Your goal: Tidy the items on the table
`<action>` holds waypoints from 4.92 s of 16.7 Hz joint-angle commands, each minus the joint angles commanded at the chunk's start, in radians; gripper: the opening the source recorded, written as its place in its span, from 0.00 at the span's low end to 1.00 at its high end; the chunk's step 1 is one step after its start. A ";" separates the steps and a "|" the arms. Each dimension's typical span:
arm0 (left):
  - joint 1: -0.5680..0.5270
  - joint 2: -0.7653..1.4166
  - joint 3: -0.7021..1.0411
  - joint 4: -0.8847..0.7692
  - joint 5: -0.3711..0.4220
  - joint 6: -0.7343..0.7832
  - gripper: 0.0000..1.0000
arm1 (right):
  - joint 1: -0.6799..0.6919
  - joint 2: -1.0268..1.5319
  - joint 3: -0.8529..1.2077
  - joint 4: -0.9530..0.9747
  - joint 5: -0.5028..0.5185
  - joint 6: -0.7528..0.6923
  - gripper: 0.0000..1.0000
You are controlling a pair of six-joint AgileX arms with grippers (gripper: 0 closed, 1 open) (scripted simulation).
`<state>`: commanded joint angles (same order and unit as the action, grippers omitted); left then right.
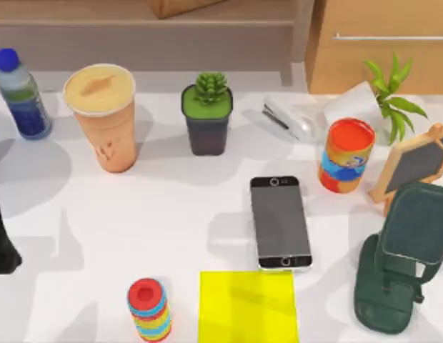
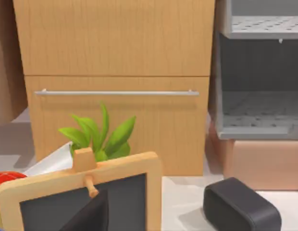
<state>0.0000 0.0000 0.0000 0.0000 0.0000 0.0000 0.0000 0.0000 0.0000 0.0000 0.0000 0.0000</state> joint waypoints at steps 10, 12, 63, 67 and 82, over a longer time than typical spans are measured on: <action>0.000 0.000 0.000 0.000 0.000 0.000 1.00 | -0.047 0.382 0.295 -0.272 0.005 -0.151 1.00; 0.000 0.000 0.000 0.000 0.000 0.000 1.00 | -0.064 0.566 0.418 -0.386 0.004 -0.214 1.00; 0.000 0.000 0.000 0.000 0.000 0.000 1.00 | -0.169 1.822 0.951 -0.700 0.005 -0.590 0.00; 0.000 0.000 0.000 0.000 0.000 0.000 1.00 | -0.169 1.822 0.951 -0.700 0.005 -0.590 0.00; 0.000 0.000 0.000 0.000 0.000 0.000 1.00 | -0.170 1.704 1.136 -1.008 -0.007 -0.587 0.00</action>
<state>0.0000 0.0000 0.0000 0.0000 0.0000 0.0000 -0.1698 1.7044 1.1357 -1.0076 -0.0065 -0.5872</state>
